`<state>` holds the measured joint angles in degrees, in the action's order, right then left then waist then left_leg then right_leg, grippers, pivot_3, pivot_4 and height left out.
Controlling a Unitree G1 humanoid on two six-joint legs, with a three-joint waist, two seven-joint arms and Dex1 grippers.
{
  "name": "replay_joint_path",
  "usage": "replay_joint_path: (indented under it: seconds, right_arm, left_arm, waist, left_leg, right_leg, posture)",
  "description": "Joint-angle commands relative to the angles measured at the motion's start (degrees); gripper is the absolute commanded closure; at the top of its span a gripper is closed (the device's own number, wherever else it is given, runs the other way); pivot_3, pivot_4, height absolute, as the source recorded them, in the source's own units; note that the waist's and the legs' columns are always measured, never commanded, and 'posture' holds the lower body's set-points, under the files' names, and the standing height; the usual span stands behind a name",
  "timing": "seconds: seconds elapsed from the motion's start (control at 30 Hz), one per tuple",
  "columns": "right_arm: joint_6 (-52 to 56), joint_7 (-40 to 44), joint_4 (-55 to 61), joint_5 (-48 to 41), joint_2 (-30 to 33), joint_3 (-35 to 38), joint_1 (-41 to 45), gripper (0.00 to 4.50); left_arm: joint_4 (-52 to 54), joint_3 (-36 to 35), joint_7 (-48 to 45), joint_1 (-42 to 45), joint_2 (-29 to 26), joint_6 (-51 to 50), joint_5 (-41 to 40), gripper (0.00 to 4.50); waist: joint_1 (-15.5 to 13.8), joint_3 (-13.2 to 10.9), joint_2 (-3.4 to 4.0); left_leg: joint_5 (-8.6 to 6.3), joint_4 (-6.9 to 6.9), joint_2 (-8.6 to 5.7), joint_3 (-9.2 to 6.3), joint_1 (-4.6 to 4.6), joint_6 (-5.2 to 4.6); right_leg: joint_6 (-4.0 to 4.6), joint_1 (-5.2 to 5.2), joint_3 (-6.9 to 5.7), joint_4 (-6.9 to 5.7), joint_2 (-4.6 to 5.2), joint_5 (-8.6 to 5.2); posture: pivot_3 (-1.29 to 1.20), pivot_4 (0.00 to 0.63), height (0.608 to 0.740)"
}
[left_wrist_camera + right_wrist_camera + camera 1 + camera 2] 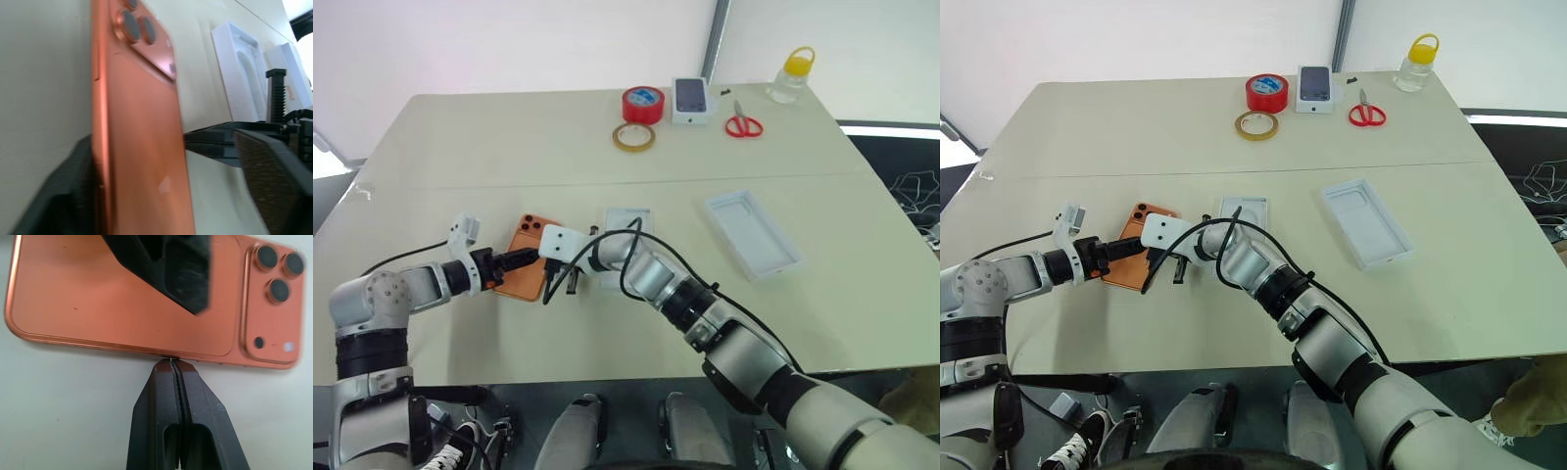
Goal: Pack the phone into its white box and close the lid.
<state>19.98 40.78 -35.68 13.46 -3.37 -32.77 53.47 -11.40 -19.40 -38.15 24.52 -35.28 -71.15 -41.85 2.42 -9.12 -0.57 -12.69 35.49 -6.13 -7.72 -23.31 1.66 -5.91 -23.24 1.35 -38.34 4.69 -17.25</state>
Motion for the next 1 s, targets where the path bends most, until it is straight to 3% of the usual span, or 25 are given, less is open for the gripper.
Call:
replay_joint_path:
  seconds: [0.03,0.47,0.6,0.67,1.0]
  right_arm:
    - [-0.68,-0.34,0.4,0.51,-0.23,0.94,0.59,4.5]
    - [-1.12,-0.75,0.44,0.69,-0.5,1.18,0.34,4.5]
    - [-1.02,-0.67,0.72,0.73,-0.39,1.06,-0.04,4.5]
    - [-0.96,-0.59,0.93,0.73,-0.36,1.01,-0.17,4.5]
    - [-2.77,-0.63,1.47,0.77,-0.03,1.46,-0.22,4.5]
  left_arm:
    - [-0.05,0.17,-0.05,-0.92,1.11,-2.52,-1.33,1.68]
    - [1.25,-4.19,2.76,-1.72,3.06,-6.91,-3.46,1.68]
    - [1.7,-5.46,4.47,-1.95,3.76,-7.89,-3.75,2.92]
    - [1.88,-6.02,4.79,-2.09,4.02,-8.25,-3.97,3.89]
    - [2.75,-9.65,7.67,-2.56,5.73,-10.82,-6.41,3.89]
  waist:
    - [0.01,0.0,0.0]
    - [0.16,0.0,-0.01]
    - [0.15,0.0,-0.01]
    - [0.11,0.03,-0.06]
    - [0.16,0.05,-0.07]
  left_leg:
    - [0.0,0.0,0.01,0.0,0.0,0.0]
    - [0.0,-0.01,0.02,0.0,0.0,0.0]
    - [0.0,-0.01,0.02,0.0,0.0,0.0]
    - [0.0,-0.01,0.02,0.0,0.0,0.0]
    - [0.0,-0.06,0.03,-0.01,0.04,0.0]
  right_leg:
    - [0.0,0.0,0.0,0.0,0.0,0.0]
    - [0.0,-0.01,0.01,0.0,-0.01,0.0]
    - [0.0,-0.01,0.01,0.0,-0.02,0.0]
    - [0.0,-0.01,0.01,0.0,-0.02,0.0]
    - [0.0,-0.01,0.01,-0.02,-0.02,0.0]
  posture:
    - [0.0,0.15,0.74]
    - [0.0,0.15,0.74]
    - [0.0,0.15,0.74]
    - [0.0,0.15,0.74]
    - [0.0,0.15,0.74]
